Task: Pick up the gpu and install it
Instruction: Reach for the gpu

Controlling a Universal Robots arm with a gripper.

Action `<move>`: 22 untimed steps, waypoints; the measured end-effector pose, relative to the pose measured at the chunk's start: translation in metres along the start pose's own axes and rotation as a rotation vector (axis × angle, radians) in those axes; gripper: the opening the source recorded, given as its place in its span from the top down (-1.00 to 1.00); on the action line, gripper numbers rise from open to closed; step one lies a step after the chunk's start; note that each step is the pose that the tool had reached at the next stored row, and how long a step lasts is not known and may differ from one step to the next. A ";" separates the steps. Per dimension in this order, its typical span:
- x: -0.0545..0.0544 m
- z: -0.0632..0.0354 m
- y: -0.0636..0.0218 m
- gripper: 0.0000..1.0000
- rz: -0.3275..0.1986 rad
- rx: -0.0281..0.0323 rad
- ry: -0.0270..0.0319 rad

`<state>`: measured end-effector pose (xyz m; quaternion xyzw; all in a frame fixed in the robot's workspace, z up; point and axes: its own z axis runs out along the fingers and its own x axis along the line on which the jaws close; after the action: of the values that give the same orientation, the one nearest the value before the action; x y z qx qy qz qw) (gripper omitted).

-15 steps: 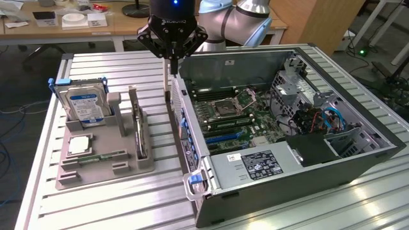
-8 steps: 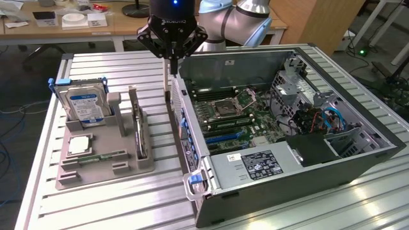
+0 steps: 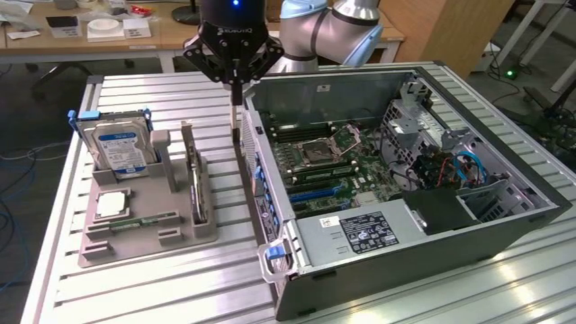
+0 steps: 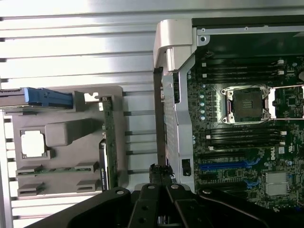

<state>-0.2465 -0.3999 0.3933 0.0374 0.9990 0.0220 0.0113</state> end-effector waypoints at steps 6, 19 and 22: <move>0.009 -0.0002 -0.0007 0.79 0.000 -0.0001 0.0000; 0.027 -0.0006 -0.0020 0.79 0.000 0.0000 0.0000; 0.030 -0.0007 -0.0022 0.79 0.000 0.0000 0.0000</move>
<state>-0.2770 -0.3999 0.3933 0.0374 0.9990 0.0220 0.0112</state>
